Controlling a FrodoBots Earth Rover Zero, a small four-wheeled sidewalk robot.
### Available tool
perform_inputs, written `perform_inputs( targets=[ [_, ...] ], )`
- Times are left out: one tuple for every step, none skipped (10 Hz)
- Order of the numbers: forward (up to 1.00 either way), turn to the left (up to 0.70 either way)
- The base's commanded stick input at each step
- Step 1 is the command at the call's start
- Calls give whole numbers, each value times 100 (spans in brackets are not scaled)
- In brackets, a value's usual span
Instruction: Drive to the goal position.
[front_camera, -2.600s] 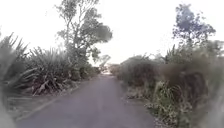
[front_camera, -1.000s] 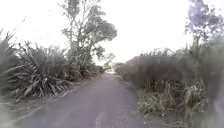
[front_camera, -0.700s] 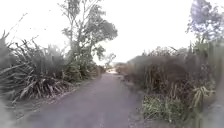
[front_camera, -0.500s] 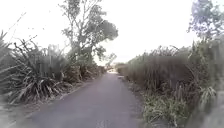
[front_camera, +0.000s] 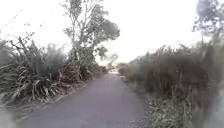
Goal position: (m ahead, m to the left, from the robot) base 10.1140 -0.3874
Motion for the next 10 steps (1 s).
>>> perform_inputs(
  targets=[
    [50, 1],
    [50, 1],
    [50, 1],
    [50, 1],
    [50, 1],
    [50, 1],
    [50, 1],
    [50, 1],
    [50, 1],
    [50, 1]
  ],
)
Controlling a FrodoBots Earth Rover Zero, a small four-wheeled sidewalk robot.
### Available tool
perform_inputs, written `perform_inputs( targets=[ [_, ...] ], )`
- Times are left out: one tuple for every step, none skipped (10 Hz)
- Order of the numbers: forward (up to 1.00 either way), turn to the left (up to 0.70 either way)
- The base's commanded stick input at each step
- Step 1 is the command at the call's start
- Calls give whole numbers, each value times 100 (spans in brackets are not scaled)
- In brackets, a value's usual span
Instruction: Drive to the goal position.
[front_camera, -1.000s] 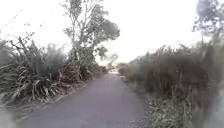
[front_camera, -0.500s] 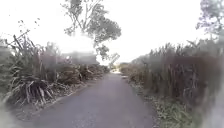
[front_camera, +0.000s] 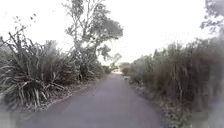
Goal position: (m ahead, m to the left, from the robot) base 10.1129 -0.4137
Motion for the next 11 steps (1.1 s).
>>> perform_inputs(
  targets=[
    [50, 1],
    [50, 1],
    [50, 1],
    [50, 1],
    [50, 1],
    [50, 1],
    [50, 1],
    [50, 1],
    [50, 1],
    [50, 1],
    [50, 1]
  ],
)
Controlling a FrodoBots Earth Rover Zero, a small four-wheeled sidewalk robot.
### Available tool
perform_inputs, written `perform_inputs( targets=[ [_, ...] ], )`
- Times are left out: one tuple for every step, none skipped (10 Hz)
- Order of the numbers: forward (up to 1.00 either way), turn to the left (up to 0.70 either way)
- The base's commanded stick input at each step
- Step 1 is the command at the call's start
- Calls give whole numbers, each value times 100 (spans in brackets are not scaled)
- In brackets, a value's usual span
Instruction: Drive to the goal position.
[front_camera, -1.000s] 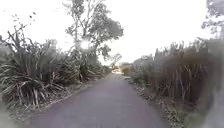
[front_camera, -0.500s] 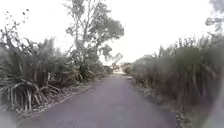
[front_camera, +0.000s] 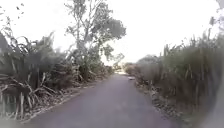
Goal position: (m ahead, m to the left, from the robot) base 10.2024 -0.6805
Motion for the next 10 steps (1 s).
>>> perform_inputs(
  targets=[
    [50, 1],
    [50, 1],
    [50, 1],
    [50, 1],
    [50, 1],
    [50, 1],
    [50, 1],
    [50, 1],
    [50, 1],
    [50, -23]
  ],
)
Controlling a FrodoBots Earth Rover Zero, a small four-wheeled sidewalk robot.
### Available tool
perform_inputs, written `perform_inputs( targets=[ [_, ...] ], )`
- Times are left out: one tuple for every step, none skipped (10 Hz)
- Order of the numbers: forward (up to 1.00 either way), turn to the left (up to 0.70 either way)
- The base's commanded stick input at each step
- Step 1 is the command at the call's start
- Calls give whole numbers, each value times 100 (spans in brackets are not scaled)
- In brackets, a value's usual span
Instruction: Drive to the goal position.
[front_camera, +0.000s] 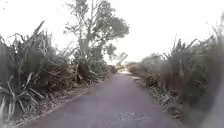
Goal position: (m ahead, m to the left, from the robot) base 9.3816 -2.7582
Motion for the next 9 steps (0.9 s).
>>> perform_inputs(
  targets=[
    [50, -49],
    [50, -49],
    [50, -49],
    [50, -49],
    [50, -43],
    [50, -10],
    [50, 1],
    [50, 1],
    [50, 1]
  ],
)
